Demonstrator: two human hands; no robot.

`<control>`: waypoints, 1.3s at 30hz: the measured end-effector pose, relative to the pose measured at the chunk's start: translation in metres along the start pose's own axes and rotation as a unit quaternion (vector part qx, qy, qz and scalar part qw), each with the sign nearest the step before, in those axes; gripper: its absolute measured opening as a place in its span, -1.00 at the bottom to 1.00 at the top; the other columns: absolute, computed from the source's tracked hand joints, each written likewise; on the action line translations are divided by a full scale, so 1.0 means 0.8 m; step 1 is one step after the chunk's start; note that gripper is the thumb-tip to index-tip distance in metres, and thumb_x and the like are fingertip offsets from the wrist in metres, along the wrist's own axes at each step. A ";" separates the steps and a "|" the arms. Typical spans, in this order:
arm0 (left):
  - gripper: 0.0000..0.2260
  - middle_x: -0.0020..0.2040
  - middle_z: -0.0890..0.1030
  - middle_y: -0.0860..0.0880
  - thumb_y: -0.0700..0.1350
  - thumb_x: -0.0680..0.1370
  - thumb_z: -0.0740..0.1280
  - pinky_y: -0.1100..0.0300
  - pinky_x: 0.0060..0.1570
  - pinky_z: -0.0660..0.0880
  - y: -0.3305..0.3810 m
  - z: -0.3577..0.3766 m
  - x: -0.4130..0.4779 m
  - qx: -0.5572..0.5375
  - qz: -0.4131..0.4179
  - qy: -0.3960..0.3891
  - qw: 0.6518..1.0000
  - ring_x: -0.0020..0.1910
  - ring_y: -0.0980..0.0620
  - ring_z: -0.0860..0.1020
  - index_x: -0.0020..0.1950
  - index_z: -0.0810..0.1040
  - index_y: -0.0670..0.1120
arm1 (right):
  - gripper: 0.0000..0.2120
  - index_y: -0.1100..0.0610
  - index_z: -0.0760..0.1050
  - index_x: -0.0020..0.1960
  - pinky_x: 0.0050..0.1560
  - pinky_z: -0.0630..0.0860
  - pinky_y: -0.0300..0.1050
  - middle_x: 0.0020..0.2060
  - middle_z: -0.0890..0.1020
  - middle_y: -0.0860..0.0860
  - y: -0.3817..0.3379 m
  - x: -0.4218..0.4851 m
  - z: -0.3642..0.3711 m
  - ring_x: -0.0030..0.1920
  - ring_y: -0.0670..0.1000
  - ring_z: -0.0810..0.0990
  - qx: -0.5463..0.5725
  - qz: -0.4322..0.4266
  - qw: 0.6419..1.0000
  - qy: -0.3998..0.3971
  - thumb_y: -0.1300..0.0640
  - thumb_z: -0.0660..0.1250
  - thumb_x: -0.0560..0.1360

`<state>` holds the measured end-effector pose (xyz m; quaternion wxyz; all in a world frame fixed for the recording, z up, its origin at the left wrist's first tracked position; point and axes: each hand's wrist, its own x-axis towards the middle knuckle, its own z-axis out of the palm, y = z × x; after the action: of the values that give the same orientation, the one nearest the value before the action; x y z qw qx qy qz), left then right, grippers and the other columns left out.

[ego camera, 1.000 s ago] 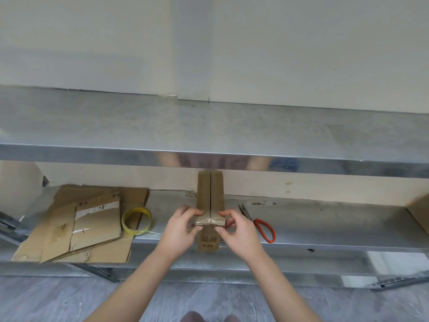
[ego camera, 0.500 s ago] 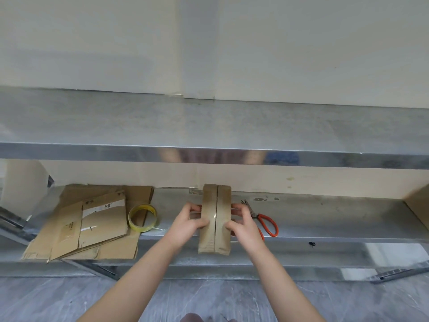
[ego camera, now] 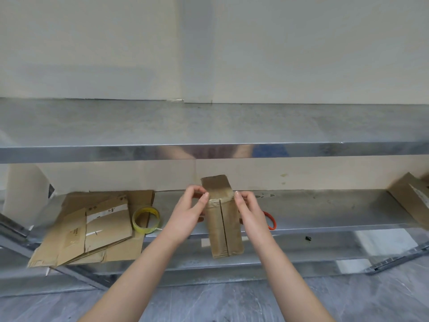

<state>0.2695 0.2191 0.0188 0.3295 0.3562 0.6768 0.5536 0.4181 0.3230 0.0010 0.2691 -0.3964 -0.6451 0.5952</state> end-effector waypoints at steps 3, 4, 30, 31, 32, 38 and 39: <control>-0.77 0.17 0.47 0.14 -0.10 0.59 0.29 0.09 0.08 0.55 0.004 -0.004 -0.006 -0.007 0.039 -0.009 0.999 0.12 0.08 0.53 0.11 0.40 0.23 | -0.75 -0.09 0.46 -0.01 0.19 0.53 0.07 -0.05 0.61 -0.14 -0.009 -0.007 0.002 0.04 -0.08 0.58 0.018 -0.027 0.999 -0.009 -0.15 0.37 0.38; -0.64 0.20 0.45 0.14 -0.16 0.56 0.32 0.16 0.06 0.54 0.003 -0.007 -0.008 -0.032 0.040 -0.023 0.998 0.11 0.09 0.54 0.20 0.35 0.25 | -0.73 -0.10 0.46 0.02 0.20 0.52 0.04 -0.02 0.60 -0.14 -0.010 -0.008 0.003 0.07 -0.10 0.57 0.019 -0.037 0.999 -0.009 -0.06 0.38 0.35; -0.35 0.44 0.36 0.13 -0.07 0.47 0.47 0.20 0.41 0.22 -0.158 -0.045 0.009 0.176 -0.069 -0.099 0.977 0.40 0.20 0.30 0.46 0.22 0.13 | -0.40 -0.13 0.32 0.31 0.22 0.49 -0.16 0.24 0.52 -0.16 0.140 0.011 0.061 0.31 -0.11 0.46 -0.130 0.049 0.989 -0.054 0.24 0.48 0.40; -0.32 0.47 0.30 0.12 0.00 0.47 0.46 0.20 0.43 0.18 -0.160 -0.057 0.011 0.244 -0.046 -0.104 0.963 0.44 0.17 0.25 0.50 0.18 0.13 | -0.35 -0.12 0.31 0.35 0.28 0.46 -0.08 0.28 0.48 -0.18 0.141 0.009 0.058 0.32 -0.12 0.43 -0.136 0.051 0.988 -0.054 0.18 0.51 0.38; -0.30 0.51 0.25 0.12 0.08 0.48 0.43 0.17 0.45 0.13 -0.162 -0.069 0.013 0.315 -0.016 -0.108 0.943 0.48 0.14 0.19 0.53 0.14 0.13 | -0.31 -0.13 0.29 0.39 0.33 0.42 -0.07 0.32 0.45 -0.20 0.142 0.006 0.056 0.33 -0.15 0.39 -0.148 0.049 0.987 -0.049 0.12 0.53 0.38; -0.24 0.54 0.10 0.20 0.32 0.44 0.33 0.20 0.46 0.06 -0.149 -0.098 0.018 0.358 0.056 -0.148 0.920 0.50 0.21 0.08 0.52 -0.01 0.28 | -0.17 -0.13 0.19 0.48 0.39 0.31 -0.11 0.39 0.35 -0.26 0.142 -0.013 0.068 0.38 -0.19 0.32 -0.155 0.008 0.988 -0.025 -0.05 0.55 0.34; -0.20 0.52 0.10 0.22 0.34 0.41 0.35 0.23 0.45 0.07 -0.142 -0.092 0.021 0.320 0.053 -0.156 0.933 0.49 0.24 0.08 0.52 -0.01 0.27 | -0.17 -0.14 0.19 0.47 0.37 0.33 -0.13 0.38 0.37 -0.28 0.138 -0.013 0.074 0.37 -0.21 0.34 -0.143 0.002 0.989 -0.027 -0.06 0.55 0.33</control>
<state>0.1851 0.1802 -0.0811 0.2696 0.5597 0.7386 0.2617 0.3962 0.2794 -0.1147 0.1912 -0.4161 -0.7298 0.5076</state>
